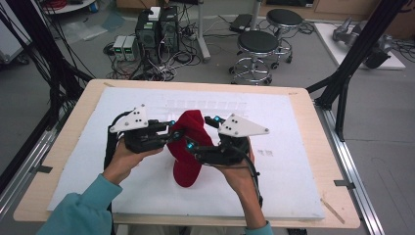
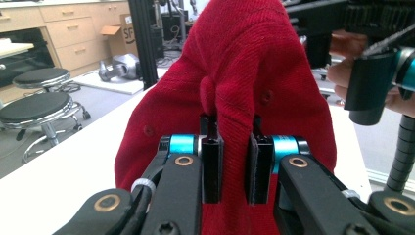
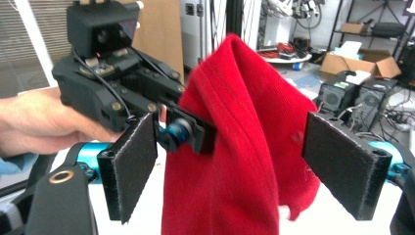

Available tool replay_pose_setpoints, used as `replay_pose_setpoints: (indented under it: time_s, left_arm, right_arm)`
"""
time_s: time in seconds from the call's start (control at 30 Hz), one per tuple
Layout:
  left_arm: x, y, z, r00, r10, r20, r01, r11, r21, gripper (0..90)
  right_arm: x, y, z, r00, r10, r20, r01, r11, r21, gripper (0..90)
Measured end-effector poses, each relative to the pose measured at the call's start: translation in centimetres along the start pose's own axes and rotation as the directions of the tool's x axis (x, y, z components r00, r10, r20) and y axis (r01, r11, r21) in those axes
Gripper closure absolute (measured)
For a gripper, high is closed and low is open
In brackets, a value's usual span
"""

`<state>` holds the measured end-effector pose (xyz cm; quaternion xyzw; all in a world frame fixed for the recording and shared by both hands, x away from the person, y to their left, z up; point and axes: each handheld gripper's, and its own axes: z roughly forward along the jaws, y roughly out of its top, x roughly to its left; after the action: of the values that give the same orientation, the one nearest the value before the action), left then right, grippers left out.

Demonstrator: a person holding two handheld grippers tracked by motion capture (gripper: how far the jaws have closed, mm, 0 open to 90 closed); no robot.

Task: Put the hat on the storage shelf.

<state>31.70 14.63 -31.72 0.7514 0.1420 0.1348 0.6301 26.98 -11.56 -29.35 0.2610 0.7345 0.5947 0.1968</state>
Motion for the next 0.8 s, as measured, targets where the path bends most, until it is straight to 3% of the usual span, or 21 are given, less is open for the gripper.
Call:
replay_pose_setpoints:
  time_s: [0.17, 0.43, 0.67, 0.8]
  left_arm:
    - [0.4, 0.1, -0.4, 0.9992, -0.016, -0.036, 0.016, 0.9999, -0.003, 80.4]
    - [0.6, 1.2, -0.2, 0.9987, -0.025, -0.045, 0.025, 0.9997, -0.003, 80.5]
    - [0.7, 2.0, 0.4, 0.9981, -0.027, -0.055, 0.028, 0.9996, 0.007, 80.5]
    - [0.8, 2.2, 0.7, 0.9967, -0.049, -0.065, 0.05, 0.9987, 0.012, 80.5]
  right_arm:
    - [0.0, -0.9, -1.3, 0.999, 0.017, 0.04, -0.017, 1.0, 0.004, 20.1]
    - [0.5, -2.6, -2.6, 0.994, 0.053, 0.095, -0.055, 0.998, 0.021, 20.9]
    - [0.8, -4.4, -2.4, 0.9909, 0.09, 0.1, -0.095, 0.994, 0.051, 21.2]
    - [0.9, -5.9, -1.6, 0.9878, 0.124, 0.095, -0.131, 0.988, 0.08, 21.8]
